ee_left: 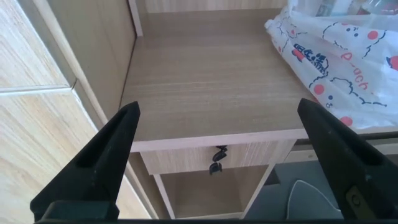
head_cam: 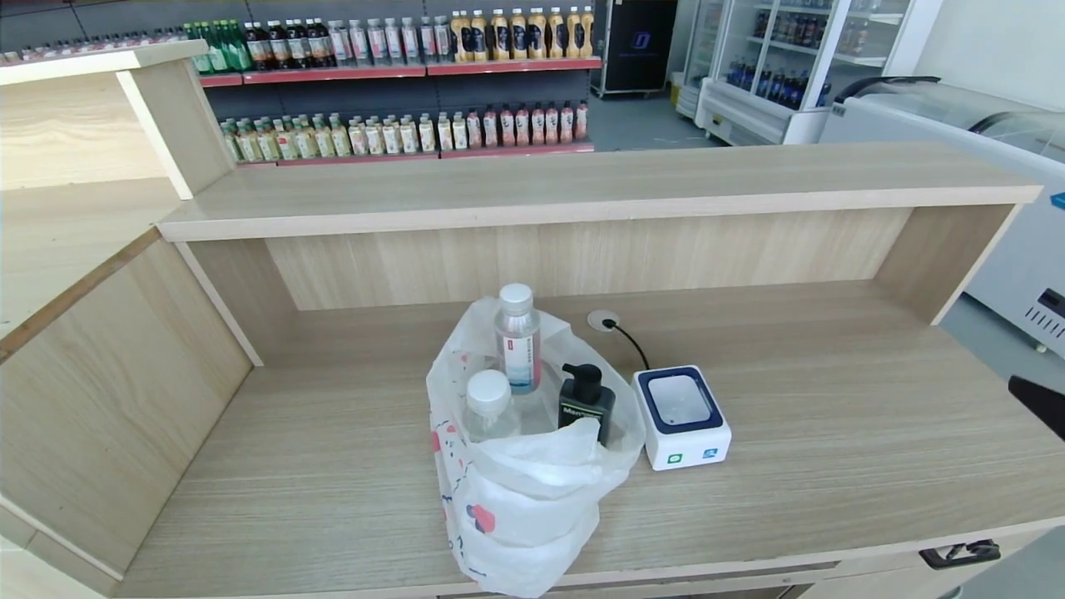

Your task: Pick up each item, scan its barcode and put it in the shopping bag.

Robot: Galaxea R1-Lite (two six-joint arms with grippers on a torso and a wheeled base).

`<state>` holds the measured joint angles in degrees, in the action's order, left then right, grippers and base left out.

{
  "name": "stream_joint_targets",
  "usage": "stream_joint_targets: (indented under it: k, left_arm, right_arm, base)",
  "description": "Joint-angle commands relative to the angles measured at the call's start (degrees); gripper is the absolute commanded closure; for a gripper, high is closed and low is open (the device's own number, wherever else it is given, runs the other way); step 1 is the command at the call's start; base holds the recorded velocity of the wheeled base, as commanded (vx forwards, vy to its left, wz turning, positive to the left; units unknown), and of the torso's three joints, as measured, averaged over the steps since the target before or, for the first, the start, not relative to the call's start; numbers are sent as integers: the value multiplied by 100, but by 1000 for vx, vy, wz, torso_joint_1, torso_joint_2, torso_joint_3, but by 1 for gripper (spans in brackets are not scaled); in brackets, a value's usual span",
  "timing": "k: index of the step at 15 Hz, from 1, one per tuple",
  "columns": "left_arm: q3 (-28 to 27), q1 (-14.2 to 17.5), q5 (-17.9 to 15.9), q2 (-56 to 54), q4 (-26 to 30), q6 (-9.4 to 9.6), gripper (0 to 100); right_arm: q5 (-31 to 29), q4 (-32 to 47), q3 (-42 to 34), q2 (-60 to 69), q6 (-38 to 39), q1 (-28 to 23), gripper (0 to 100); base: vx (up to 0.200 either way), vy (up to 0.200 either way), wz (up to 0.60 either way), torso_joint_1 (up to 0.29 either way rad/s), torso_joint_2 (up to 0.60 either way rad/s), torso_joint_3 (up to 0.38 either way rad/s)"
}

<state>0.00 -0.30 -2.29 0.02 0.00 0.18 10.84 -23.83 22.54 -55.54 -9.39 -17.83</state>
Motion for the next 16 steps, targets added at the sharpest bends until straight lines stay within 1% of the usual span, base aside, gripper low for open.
stream_joint_targets:
  k: [1,2,3,4,5,6,8,10,16]
  left_arm:
    - [0,-5,1,6,0,-1,0]
    - [0,-5,1,6,0,-1,0]
    - [0,-5,1,6,0,-1,0]
    - [0,-5,1,6,0,-1,0]
    - [0,-5,1,6,0,-1,0]
    - [0,-5,1,6,0,-1,0]
    - [0,-5,1,6,0,-1,0]
    - [0,-5,1,6,0,-1,0]
    - [0,-5,1,6,0,-1,0]
  right_arm:
    - [-512,678,-1076,1493,596,377,0]
    - [-671,678,-1472,1810,710,448,0]
    - [-829,863,-2254,2979,807,641,0]
    - [-926,1654,-2254,3620,930,746,0]
    - [-1374,2427,-2254,4728,1158,1406,0]
    - [-1356,2401,-2254,5062,1211,1880,0]
    - [-1347,2401,-2254,5501,833,1810,0]
    - [-1365,2401,-2254,5536,1123,1801,0]
    - [-1374,2410,-2254,5545,1114,1801,0]
  base:
    - [0,0,0,0,0,0]
    - [0,0,0,0,0,0]
    - [0,0,0,0,0,0]
    - [0,0,0,0,0,0]
    - [0,0,0,0,0,0]
    - [0,0,0,0,0,0]
    - [0,0,0,0,0,0]
    - [0,0,0,0,0,0]
    - [0,0,0,0,0,0]
